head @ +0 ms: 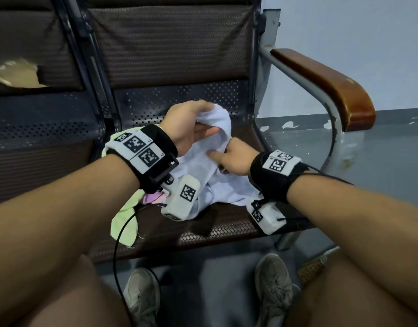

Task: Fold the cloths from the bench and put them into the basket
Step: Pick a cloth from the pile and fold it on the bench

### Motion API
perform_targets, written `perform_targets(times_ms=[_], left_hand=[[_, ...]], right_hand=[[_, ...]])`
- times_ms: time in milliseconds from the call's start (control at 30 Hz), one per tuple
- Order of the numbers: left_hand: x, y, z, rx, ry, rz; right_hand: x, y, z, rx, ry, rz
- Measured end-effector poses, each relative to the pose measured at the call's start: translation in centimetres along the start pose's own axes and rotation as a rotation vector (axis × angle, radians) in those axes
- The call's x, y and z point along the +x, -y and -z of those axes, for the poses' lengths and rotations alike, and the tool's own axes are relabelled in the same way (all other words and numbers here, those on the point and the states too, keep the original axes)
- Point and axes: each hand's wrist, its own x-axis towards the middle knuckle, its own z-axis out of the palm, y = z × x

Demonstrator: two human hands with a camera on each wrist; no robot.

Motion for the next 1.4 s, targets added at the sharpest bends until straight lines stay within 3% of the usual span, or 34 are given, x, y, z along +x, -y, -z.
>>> perform_targets(times_ms=[200, 333, 433, 533, 600, 700, 767, 867, 1067, 1167, 1267, 1400], left_hand=[[0.7, 1.0, 2.9, 0.428, -0.246, -0.014], [1.1, 0.9, 4.9, 0.478, -0.351, 0.037], [1.6, 0.5, 5.3, 0.442, -0.448, 0.007], [1.9, 0.3, 5.5, 0.391, -0.519, -0.038], [1.9, 0.2, 5.8, 0.363, -0.534, -0.058], [1.8, 0.4, 6.3, 0.346, -0.514, -0.039], [2.0, 0.5, 6.8, 0.361, -0.531, -0.023], [2.5, 0.4, 8.1, 0.406, -0.586, -0.027], [2.8, 0.8, 8.5, 0.275, -0.551, -0.136], [2.8, 0.5, 7.9, 0.171, -0.564, -0.173], [2.9, 0.1, 8.5, 0.1, -0.614, -0.159], [2.8, 0.0, 9.7, 0.082, -0.63, -0.155]], right_hand=[[1.2, -1.4, 3.2, 0.189, -0.489, 0.013], [1.1, -1.6, 4.4, 0.216, -0.599, 0.141], [0.7, -1.4, 4.5, 0.047, -0.508, 0.27], [0.2, -1.9, 3.9, -0.311, -0.218, 0.296], [0.1, -3.0, 3.2, -0.491, -0.044, 0.215], [-0.5, -4.4, 2.1, -0.559, 0.087, 0.028], [-0.7, -5.0, 2.0, -0.516, 0.078, -0.033], [-0.2, -5.2, 2.8, -0.378, -0.056, -0.044], [0.8, -4.4, 4.3, 0.23, -0.359, -0.094], [1.0, -3.4, 4.4, 0.433, -0.398, -0.107], [0.5, -3.6, 5.0, 0.284, -0.333, -0.038], [-0.4, -4.8, 5.1, -0.28, -0.101, 0.047]])
